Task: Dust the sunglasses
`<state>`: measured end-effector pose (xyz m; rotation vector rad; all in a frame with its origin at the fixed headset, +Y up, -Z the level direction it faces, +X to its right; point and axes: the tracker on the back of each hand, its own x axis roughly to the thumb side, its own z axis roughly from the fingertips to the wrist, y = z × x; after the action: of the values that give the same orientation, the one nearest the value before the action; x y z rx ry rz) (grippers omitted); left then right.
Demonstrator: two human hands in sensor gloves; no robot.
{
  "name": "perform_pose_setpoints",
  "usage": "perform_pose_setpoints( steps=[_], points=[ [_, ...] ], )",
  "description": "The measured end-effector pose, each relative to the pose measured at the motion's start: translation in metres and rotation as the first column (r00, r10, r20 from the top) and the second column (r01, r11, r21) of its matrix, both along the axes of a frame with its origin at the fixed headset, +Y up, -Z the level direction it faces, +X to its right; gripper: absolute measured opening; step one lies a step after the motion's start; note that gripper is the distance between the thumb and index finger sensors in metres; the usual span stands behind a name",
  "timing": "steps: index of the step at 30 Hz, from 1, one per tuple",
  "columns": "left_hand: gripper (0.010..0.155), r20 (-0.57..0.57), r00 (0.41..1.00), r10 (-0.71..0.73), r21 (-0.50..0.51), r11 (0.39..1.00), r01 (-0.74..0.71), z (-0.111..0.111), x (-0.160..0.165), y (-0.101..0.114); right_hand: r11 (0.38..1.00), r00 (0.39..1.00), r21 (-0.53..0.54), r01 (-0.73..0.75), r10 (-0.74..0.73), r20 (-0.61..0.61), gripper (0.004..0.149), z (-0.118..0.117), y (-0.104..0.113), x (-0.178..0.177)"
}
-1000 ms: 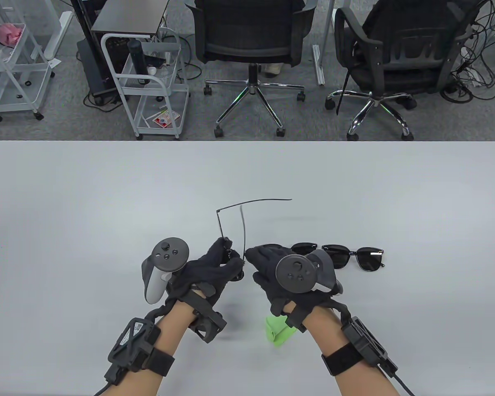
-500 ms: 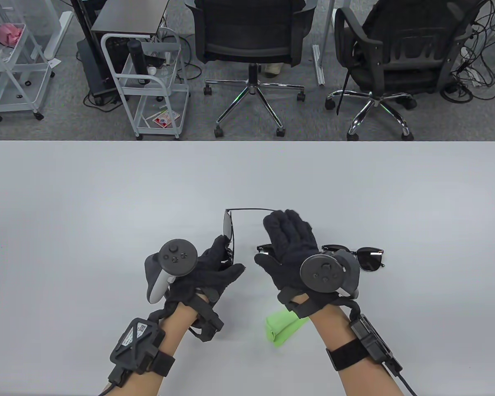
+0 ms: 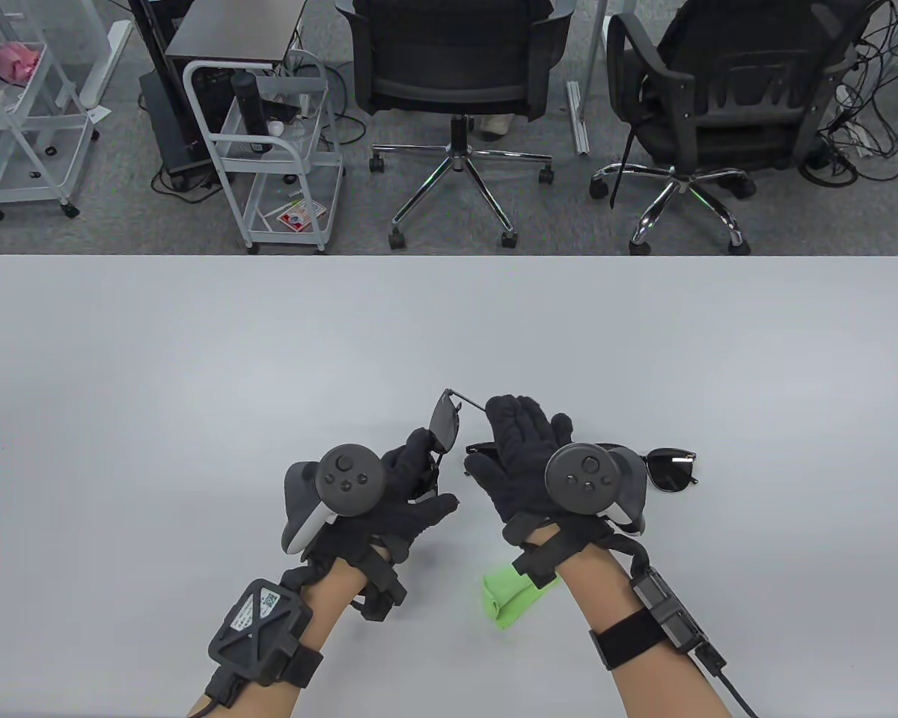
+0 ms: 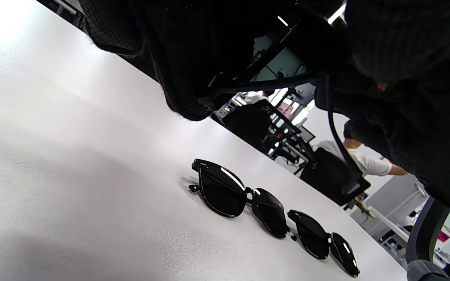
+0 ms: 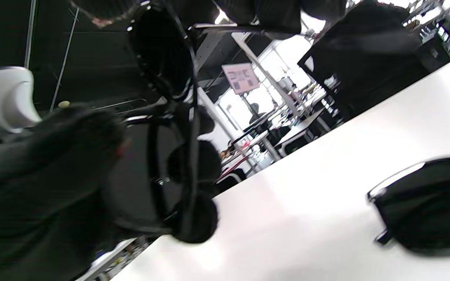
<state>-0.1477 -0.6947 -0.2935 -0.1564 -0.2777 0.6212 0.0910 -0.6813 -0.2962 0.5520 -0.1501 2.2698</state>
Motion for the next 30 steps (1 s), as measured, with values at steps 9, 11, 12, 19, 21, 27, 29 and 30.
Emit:
perform_pose_setpoints(
  steps=[9, 11, 12, 19, 21, 27, 29, 30],
  points=[
    [0.092, 0.016, 1.0, 0.008, -0.004, 1.0, -0.008, 0.0, 0.001, 0.0, 0.983, 0.98, -0.137, 0.123, -0.142, -0.138, 0.08, 0.001, -0.005, -0.013],
    [0.092, 0.014, 1.0, -0.001, -0.004, 1.0, 0.002, 0.0, 0.0, 0.0, 0.983, 0.981, -0.136, 0.123, -0.141, -0.13, 0.08, 0.001, -0.005, -0.009],
    [0.092, 0.012, 1.0, -0.01, -0.001, 1.0, 0.01, 0.0, 0.0, 0.001, 0.982, 0.982, -0.138, 0.129, -0.146, -0.122, 0.08, 0.001, -0.005, -0.006],
    [0.091, 0.016, 0.933, -0.359, 0.039, 0.933, 0.359, -0.015, -0.007, 0.009, 0.99, 0.992, -0.08, -0.113, 0.109, -0.057, 0.076, -0.004, 0.013, 0.032],
    [0.091, -0.006, 0.869, -0.495, 0.058, 0.867, 0.494, -0.023, -0.007, 0.006, 0.971, 0.973, -0.067, -0.228, 0.225, -0.038, 0.076, -0.003, 0.018, 0.047],
    [0.09, -0.005, 0.707, -0.707, 0.071, 0.705, 0.706, -0.047, -0.003, -0.022, 0.858, 0.858, 0.042, -0.512, 0.507, 0.085, 0.076, 0.007, 0.001, 0.08],
    [0.089, -0.003, 0.659, -0.753, 0.083, 0.656, 0.75, -0.051, -0.002, -0.033, 0.802, 0.803, 0.042, -0.595, 0.591, 0.08, 0.076, 0.006, -0.009, 0.082],
    [0.089, 0.005, 0.639, -0.769, 0.079, 0.637, 0.766, -0.052, -0.002, -0.038, 0.779, 0.778, 0.031, -0.627, 0.624, 0.071, 0.076, 0.005, -0.01, 0.082]
  ],
)
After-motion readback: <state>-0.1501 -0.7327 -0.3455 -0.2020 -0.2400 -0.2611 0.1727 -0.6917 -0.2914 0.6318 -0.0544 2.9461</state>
